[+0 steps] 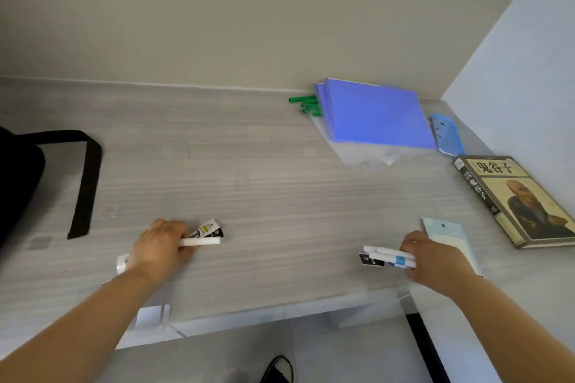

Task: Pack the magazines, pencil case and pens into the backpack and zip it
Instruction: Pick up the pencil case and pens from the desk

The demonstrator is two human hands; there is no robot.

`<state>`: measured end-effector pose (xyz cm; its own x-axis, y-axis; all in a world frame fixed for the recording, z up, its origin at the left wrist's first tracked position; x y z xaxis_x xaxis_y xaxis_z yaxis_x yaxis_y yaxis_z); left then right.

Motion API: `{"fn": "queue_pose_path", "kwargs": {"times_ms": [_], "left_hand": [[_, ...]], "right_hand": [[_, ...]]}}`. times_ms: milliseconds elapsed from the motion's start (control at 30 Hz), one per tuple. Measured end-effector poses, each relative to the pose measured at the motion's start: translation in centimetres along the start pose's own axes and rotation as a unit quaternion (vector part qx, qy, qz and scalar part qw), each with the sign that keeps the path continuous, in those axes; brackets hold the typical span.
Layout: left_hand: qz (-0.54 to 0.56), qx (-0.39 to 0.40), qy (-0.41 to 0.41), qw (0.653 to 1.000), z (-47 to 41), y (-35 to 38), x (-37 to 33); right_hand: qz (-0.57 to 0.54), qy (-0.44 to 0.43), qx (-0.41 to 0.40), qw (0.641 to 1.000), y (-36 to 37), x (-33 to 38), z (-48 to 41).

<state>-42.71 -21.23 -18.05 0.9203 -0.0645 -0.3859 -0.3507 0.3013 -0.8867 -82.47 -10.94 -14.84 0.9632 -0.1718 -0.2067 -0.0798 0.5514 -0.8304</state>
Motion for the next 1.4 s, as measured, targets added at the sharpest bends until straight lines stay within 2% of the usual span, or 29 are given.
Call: {"fn": "queue_pose_path", "kwargs": {"times_ms": [133, 233, 500, 667, 800, 967, 1100, 1233, 1400], "left_hand": [[-0.014, 0.011, -0.017, 1.000, 0.0, 0.1, -0.1], [-0.022, -0.004, -0.006, 1.000, 0.3, -0.2, -0.5], [0.074, -0.074, 0.005, 0.994, 1.0, -1.7, -1.2], [0.173, -0.051, 0.014, 0.984, 0.7, -1.2, -3.7], [0.151, -0.002, 0.013, 0.988, -0.1, -0.3, -5.7], [0.142, 0.016, -0.008, 0.990, -1.1, 0.4, -7.3], [0.137, 0.025, 0.000, 0.990, -1.9, 0.7, -8.4], [0.135, 0.026, 0.001, 0.991, -2.8, 1.1, -9.3], [0.134, 0.034, -0.001, 0.990, -3.8, 1.9, -10.3]], "right_hand": [[-0.007, 0.008, 0.027, 1.000, 2.0, 0.0, -0.1], [-0.010, 0.013, 0.018, 1.000, 2.4, 0.2, -0.8], [-0.054, 0.017, -0.032, 0.998, 1.8, 1.0, -2.0], [-0.015, 0.047, -0.057, 0.997, 1.1, 0.6, -2.6], [0.014, 0.054, -0.086, 0.995, 1.2, 0.5, -3.1], [0.002, 0.068, -0.121, 0.990, 1.1, -0.5, -3.2], [-0.081, 0.139, -0.152, 0.975, 1.1, -4.4, -2.8], [-0.202, 0.226, -0.188, 0.934, 2.4, -9.3, -2.1], [-0.255, 0.268, -0.188, 0.910, 3.6, -11.0, -2.8]]}}
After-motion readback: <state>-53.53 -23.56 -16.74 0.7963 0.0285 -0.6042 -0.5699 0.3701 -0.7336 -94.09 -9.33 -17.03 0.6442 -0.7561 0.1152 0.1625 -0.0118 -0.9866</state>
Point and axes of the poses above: each hand's wrist, its own z-axis away from the middle knuckle, its own y-axis out of the palm, x = y × z, the point moved 8 cm from there along -z, towards the middle knuckle, and after that the axes turned 7 degrees about x, right-handed, at the moved point
